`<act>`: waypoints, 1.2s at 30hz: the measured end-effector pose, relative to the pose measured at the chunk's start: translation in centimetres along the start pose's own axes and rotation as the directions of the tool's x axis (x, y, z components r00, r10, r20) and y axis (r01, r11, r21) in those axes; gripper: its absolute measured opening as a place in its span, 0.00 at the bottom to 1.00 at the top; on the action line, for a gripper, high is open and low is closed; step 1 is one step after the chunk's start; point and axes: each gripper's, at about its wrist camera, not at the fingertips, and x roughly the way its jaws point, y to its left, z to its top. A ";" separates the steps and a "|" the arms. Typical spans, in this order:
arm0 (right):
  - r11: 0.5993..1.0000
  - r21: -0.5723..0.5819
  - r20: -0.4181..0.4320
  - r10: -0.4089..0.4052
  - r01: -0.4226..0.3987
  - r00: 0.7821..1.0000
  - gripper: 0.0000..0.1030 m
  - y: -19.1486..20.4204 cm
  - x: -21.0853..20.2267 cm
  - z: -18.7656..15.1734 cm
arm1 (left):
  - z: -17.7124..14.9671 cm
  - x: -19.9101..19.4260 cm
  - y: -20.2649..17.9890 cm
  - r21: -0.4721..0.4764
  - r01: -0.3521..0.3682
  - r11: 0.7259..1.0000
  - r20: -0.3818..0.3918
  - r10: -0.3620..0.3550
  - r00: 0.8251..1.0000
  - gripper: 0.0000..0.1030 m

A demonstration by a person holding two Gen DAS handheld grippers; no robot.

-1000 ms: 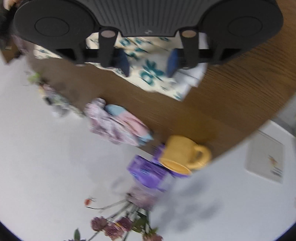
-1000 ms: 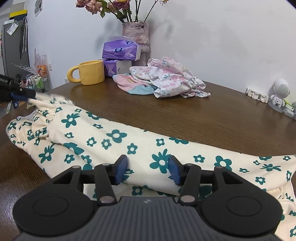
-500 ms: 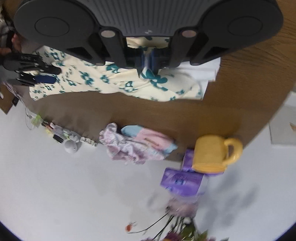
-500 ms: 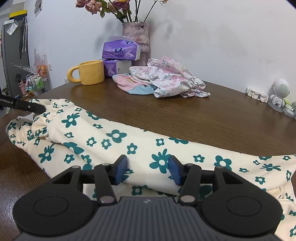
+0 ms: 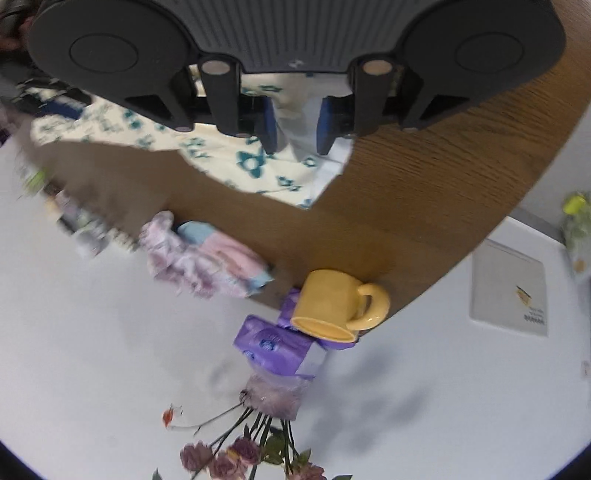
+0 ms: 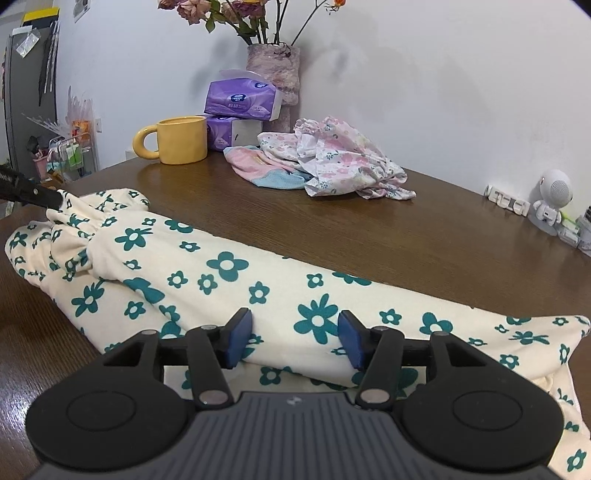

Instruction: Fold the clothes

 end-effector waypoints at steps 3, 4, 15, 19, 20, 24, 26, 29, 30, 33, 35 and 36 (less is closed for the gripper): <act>1.000 0.000 0.000 -0.001 0.001 1.000 0.51 0.0 0.0 0.0 | -0.2 0.6 -1.0 0.024 0.034 0.999 -0.025 -0.033 0.999 0.54; 1.000 0.000 -0.001 -0.001 0.001 1.000 0.52 0.0 0.0 0.0 | -0.2 1.1 -1.5 0.045 0.015 0.999 -0.036 -0.014 0.999 0.54; 1.000 0.008 -0.002 0.007 -0.007 1.000 0.52 -0.2 0.1 0.0 | -1.2 0.3 -1.7 0.090 -0.096 0.991 -0.068 0.102 0.992 0.16; 1.000 0.003 -0.001 0.003 -0.003 1.000 0.52 -0.2 0.1 -0.1 | 0.7 -0.7 -0.4 0.029 -0.067 0.997 -0.001 0.067 0.998 0.35; 1.000 0.002 -0.001 0.003 -0.003 1.000 0.52 -0.1 0.1 -0.1 | 1.7 -0.4 -0.5 0.036 -0.050 0.998 0.005 0.050 0.999 0.49; 1.000 0.000 -0.001 0.001 -0.001 1.000 0.52 -0.1 0.1 -0.1 | 5.2 3.5 -1.7 0.117 -0.081 0.990 -0.054 0.087 0.995 0.65; 1.000 0.003 0.002 -0.003 0.003 1.000 0.52 -0.1 0.0 -0.1 | 6.7 5.9 -2.4 0.161 -0.116 0.980 -0.092 0.132 0.987 0.65; 0.999 0.025 0.040 -0.025 0.024 0.999 0.52 -1.0 -1.2 0.6 | 7.5 8.4 -2.8 0.197 -0.123 0.973 -0.141 0.153 0.978 0.65; 0.998 0.045 0.055 -0.037 0.034 0.998 0.52 -2.0 -1.9 1.0 | 7.6 8.9 -2.8 0.208 -0.119 0.971 -0.155 0.153 0.976 0.65; 0.987 0.126 0.062 -0.104 0.095 0.993 0.54 -6.5 -3.1 1.9 | 7.4 9.9 -2.9 0.243 -0.107 0.964 -0.182 0.154 0.971 0.65; 0.968 0.179 0.012 -0.183 0.178 0.983 0.54 -10.3 -2.8 1.8 | 7.1 10.2 -2.9 0.264 -0.101 0.959 -0.197 0.156 0.968 0.65; 0.953 0.202 -0.019 -0.224 0.223 0.974 0.54 -12.3 -2.6 1.7 | 6.9 10.5 -2.9 0.273 -0.096 0.957 -0.205 0.155 0.966 0.65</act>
